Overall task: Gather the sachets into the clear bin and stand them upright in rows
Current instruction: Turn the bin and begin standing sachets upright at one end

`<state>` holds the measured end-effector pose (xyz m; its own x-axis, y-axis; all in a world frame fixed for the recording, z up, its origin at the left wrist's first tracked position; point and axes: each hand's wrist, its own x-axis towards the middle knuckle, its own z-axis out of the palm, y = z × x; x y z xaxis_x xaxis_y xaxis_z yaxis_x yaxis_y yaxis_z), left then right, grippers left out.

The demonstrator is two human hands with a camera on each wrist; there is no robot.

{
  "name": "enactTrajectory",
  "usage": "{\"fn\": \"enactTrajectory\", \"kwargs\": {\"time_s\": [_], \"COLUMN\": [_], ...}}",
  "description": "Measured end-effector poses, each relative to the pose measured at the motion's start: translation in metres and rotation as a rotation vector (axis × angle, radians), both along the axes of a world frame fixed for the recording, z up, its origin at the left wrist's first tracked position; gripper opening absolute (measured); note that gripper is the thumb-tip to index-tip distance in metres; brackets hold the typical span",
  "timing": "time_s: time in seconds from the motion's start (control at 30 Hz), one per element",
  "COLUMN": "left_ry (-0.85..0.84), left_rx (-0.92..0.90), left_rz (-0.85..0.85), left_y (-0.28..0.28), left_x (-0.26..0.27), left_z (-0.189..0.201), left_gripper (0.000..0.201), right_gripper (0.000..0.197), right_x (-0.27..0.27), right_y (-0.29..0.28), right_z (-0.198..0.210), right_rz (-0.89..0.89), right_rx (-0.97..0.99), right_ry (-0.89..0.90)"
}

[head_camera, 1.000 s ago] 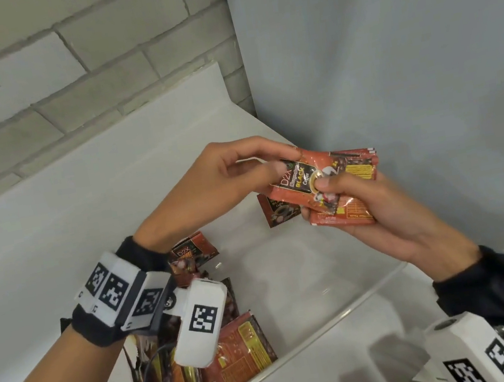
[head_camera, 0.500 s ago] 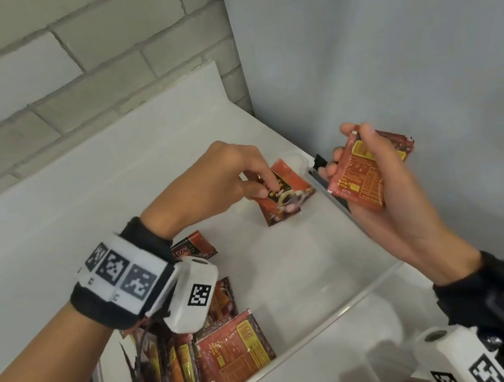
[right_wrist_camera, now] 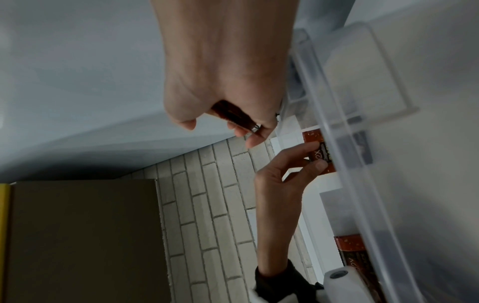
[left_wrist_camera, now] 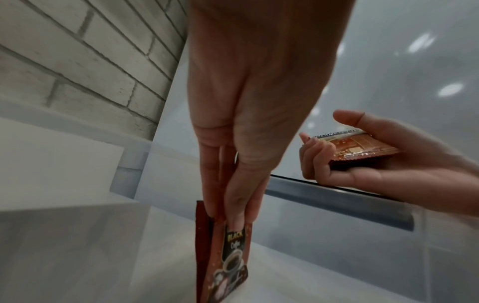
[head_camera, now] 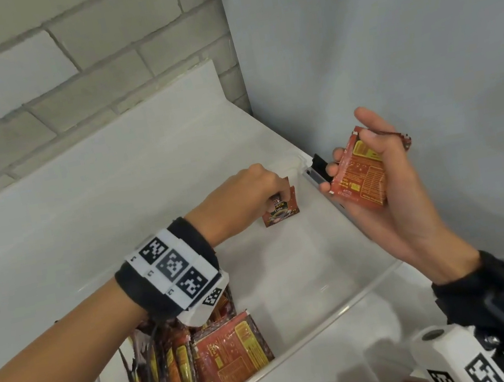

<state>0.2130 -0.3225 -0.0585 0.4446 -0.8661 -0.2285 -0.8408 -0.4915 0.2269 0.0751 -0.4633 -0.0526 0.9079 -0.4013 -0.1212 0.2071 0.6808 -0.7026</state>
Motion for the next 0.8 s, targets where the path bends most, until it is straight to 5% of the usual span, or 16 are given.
{"fn": "enactTrajectory", "kwargs": {"time_s": [0.8], "left_ry": [-0.276], "left_rx": [-0.167], "left_rz": [-0.171], "left_y": [0.0031], "left_x": [-0.0059], "left_z": [-0.0087], "left_gripper": [0.008], "right_gripper": [0.034], "right_x": [-0.0037], "right_y": [-0.0025], "right_z": [0.0011], "right_rz": [0.093], "right_rx": [0.076], "right_ry": [-0.063]}}
